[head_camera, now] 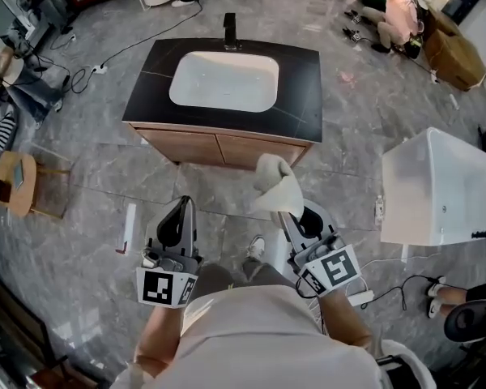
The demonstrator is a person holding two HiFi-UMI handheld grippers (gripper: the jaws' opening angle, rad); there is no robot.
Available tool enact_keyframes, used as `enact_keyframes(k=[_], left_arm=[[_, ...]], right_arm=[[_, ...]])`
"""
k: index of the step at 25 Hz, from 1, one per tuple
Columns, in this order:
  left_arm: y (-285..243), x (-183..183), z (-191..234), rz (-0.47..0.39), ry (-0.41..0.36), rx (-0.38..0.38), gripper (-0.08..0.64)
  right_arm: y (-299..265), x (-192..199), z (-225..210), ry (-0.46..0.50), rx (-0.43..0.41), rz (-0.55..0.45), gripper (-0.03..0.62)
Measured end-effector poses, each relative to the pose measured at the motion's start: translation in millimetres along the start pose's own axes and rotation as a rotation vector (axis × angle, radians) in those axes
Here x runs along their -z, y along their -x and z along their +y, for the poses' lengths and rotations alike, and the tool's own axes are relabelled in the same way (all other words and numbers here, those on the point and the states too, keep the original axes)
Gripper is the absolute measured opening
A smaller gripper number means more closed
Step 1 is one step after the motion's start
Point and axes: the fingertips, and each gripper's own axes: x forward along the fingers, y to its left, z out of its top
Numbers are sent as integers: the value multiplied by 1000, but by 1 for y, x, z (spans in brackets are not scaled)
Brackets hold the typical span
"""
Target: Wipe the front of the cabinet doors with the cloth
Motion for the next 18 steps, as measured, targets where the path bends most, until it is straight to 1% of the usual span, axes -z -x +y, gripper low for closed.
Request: enact_keyframes(k=[2, 5, 8, 10, 12, 15, 18], left_arm=[[-18, 3, 2, 5, -1, -10, 18], [-42, 11, 4, 10, 4, -3, 18], [-60, 22, 14, 17, 24, 7, 18], [-71, 29, 20, 22, 34, 27, 18], [-83, 33, 29, 24, 40, 51, 18], [-93, 37, 50, 35, 49, 74, 18], [-104, 55, 72, 64, 61, 78, 18]], right_arm=[[-14, 5, -13, -5, -20, 16, 67], [-36, 15, -29, -4, -33, 42, 67], [-58, 23, -33, -1, -45, 59, 67], [-70, 26, -30, 13, -51, 70, 67], [-81, 29, -30, 24, -39, 84, 67], [-95, 36, -27, 14, 0, 108, 67], [-113, 50, -29, 17, 11, 136, 67]])
